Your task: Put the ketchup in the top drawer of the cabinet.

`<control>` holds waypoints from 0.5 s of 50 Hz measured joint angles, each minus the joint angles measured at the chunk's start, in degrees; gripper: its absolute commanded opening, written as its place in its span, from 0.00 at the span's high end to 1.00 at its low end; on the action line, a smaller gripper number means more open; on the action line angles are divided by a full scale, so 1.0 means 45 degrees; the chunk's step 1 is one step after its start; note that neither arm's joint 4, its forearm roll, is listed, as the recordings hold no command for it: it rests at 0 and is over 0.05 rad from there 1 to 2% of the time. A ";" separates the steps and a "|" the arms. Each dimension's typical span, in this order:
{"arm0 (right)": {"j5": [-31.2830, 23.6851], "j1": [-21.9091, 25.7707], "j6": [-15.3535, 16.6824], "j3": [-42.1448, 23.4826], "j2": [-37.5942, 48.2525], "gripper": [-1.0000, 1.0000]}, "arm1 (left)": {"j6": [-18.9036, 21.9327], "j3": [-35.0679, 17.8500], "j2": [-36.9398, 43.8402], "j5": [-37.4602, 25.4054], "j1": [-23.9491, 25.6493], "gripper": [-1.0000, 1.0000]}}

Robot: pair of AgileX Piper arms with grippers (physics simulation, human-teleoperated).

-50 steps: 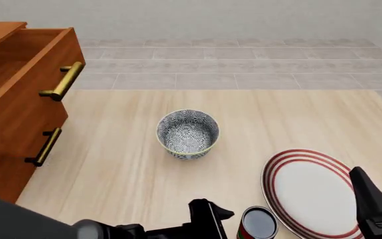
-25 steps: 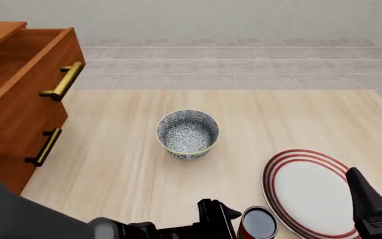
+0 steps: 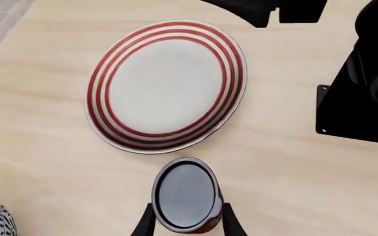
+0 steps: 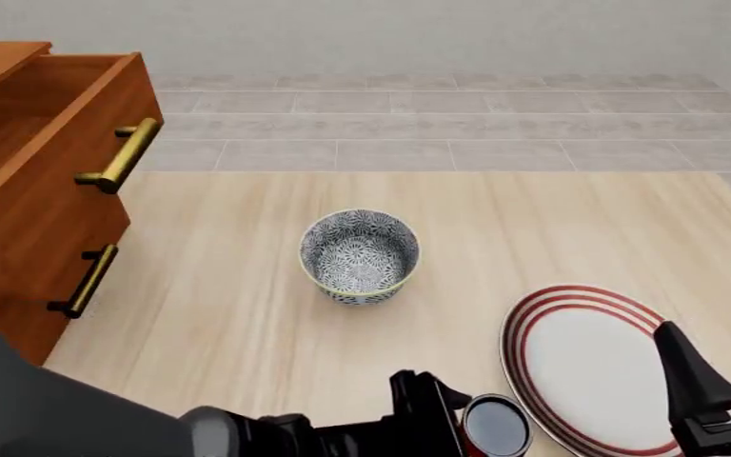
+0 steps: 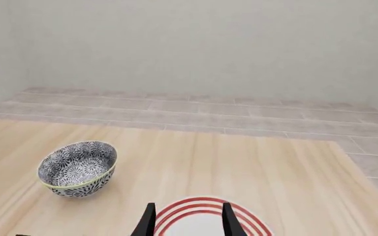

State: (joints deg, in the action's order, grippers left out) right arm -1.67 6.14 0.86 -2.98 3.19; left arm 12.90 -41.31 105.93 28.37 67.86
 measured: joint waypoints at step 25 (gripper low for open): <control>0.0119 0.0074 -0.0012 0.0038 0.0180 0.00 | -0.0038 -0.0686 0.0227 -0.0383 -0.0004 0.00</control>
State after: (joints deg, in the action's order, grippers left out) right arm -1.13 6.47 0.80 -2.81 3.99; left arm 12.73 -44.40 106.95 26.65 67.84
